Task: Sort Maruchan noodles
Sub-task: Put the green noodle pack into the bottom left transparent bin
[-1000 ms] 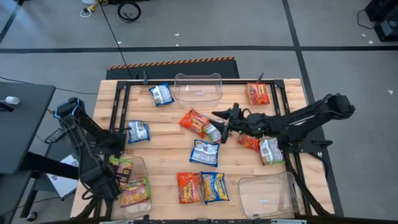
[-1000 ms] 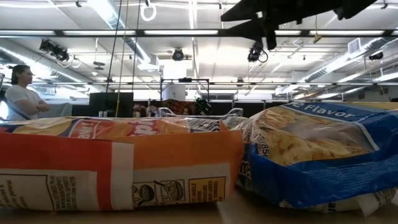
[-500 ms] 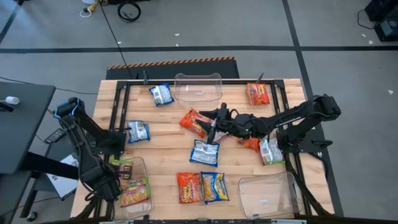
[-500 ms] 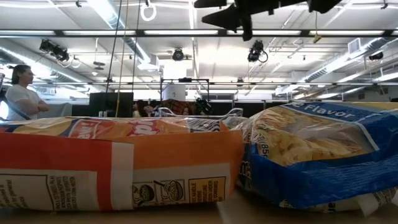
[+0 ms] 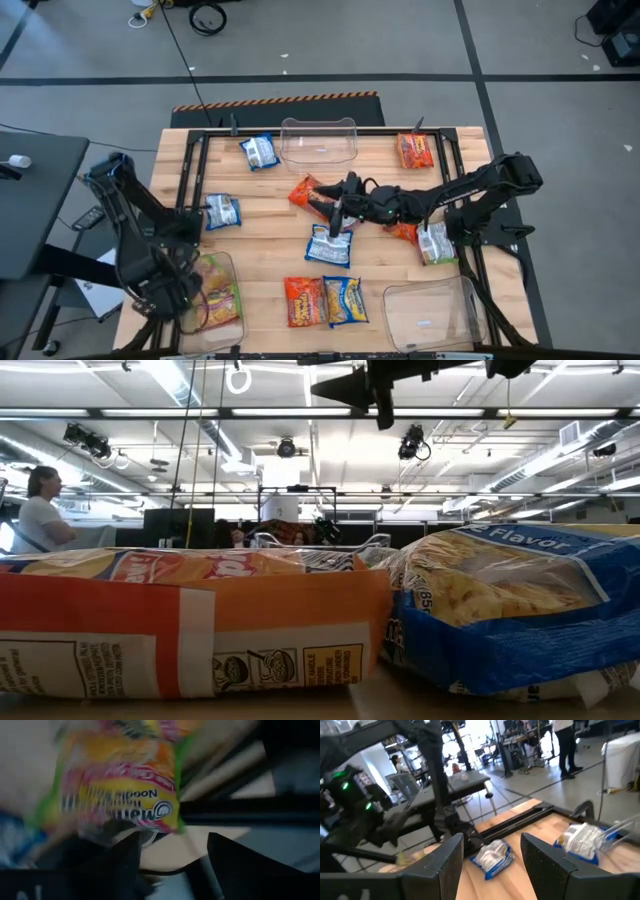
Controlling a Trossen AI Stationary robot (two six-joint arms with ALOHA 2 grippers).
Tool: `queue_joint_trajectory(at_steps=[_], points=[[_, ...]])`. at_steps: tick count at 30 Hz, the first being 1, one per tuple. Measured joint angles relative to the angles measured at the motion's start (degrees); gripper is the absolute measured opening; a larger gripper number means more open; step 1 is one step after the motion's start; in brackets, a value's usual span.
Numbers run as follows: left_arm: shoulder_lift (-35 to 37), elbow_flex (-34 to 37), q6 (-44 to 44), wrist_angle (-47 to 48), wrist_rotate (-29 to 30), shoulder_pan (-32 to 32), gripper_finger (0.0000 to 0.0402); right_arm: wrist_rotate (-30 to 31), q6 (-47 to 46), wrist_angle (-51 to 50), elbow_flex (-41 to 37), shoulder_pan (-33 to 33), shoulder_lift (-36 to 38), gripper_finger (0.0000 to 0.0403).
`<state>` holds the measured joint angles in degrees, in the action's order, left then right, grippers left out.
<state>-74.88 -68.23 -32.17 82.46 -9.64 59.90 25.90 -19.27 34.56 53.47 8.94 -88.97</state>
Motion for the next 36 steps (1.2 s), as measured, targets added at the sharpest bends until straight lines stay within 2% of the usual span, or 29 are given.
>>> queue_joint_trajectory(at_steps=[3, 7, 9, 11, 14, 18, 21, 26, 30, 36], points=[[3.5, 0.0, -19.6, 0.0, 6.8, -0.1, 0.0239, -0.6, -1.7, -1.7, 0.0, 0.2, 0.0, 0.0204], [7.1, 0.0, -52.3, 1.2, 15.8, -0.1, 0.0233, -2.2, -2.2, -2.7, 0.0, 0.4, 0.0, 0.0204], [7.7, 0.0, -62.2, 1.2, 19.0, -0.1, 0.0232, -3.3, -2.2, -3.5, 0.0, 0.4, 0.0, 0.0204], [7.4, 0.2, -67.2, 1.4, 21.4, -0.1, 0.0232, -4.0, -2.2, -3.6, 0.0, 0.4, 0.0, 0.0204], [6.7, 2.1, -70.8, 0.9, 21.7, -0.8, 0.0232, -5.4, -2.2, -3.4, 0.0, 0.4, 0.0, 0.0204], [6.3, 7.5, -71.6, -5.0, 17.5, -2.8, 0.0231, -7.4, -2.2, -3.4, 0.0, 0.4, 0.0, 0.0204], [6.3, 10.7, -71.6, -6.6, 16.9, -3.5, 0.0231, -8.2, -2.2, -3.5, 0.0, 0.4, 0.0, 0.0204], [6.4, 14.5, -67.4, -6.3, 14.4, -5.2, 0.0231, -9.6, -2.2, -3.9, 0.0, 0.3, 0.0, 0.0204], [6.4, 17.8, -63.6, -9.7, 11.9, -6.4, 0.0231, -10.1, -2.2, -5.1, 0.0, 0.1, 0.0, 0.0204], [6.4, 19.8, -63.1, -14.0, 10.7, -6.5, 0.0226, -10.2, -3.1, -5.4, 0.0, -0.1, 0.0, 0.0204]])
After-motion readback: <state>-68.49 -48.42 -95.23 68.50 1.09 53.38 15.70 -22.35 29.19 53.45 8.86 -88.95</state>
